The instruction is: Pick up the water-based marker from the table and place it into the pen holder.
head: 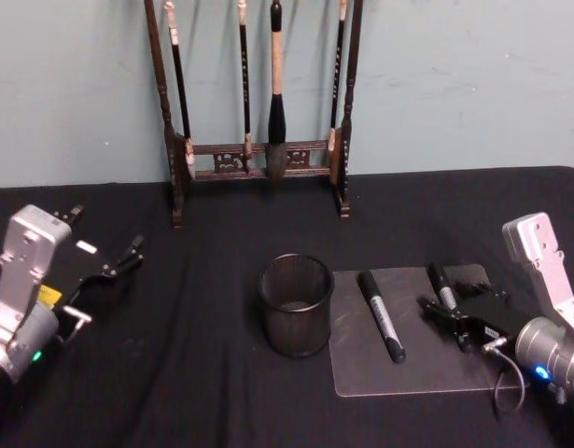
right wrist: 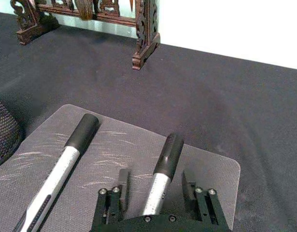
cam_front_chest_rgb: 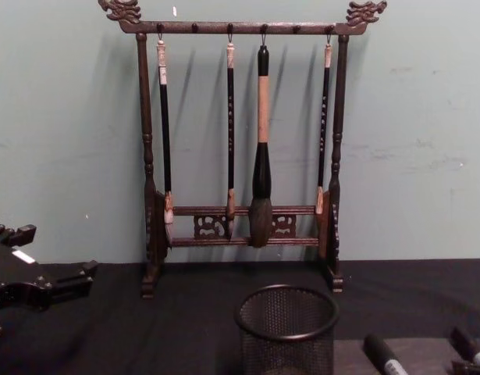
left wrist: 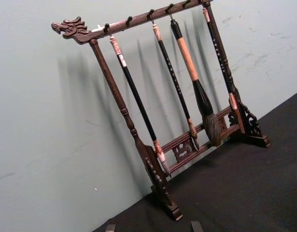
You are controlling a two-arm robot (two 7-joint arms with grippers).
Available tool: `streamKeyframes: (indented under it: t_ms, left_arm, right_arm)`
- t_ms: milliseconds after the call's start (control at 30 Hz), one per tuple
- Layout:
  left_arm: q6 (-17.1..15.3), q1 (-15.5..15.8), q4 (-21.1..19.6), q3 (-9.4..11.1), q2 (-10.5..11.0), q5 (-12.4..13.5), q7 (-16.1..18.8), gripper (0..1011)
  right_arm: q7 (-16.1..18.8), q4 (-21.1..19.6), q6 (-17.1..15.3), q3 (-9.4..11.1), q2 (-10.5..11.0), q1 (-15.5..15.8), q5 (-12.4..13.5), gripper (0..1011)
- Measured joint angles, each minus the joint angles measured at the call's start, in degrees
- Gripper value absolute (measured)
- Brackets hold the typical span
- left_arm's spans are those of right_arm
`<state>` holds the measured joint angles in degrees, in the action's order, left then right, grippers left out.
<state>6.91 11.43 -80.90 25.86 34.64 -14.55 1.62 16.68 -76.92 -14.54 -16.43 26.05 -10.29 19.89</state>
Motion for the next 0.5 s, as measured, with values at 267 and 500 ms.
streamKeyframes:
  t_ms: [267,500]
  left_arm:
    - [0.0,0.0,0.0,0.0,0.0,0.0,0.0,1009]
    - [0.0,0.0,0.0,0.0,0.0,0.0,0.0,1009]
  right_arm:
    - [-0.1,0.0,0.0,0.0,0.0,0.0,0.1,463]
    - [-0.1,-0.1,0.0,0.0,0.0,0.0,0.1,225]
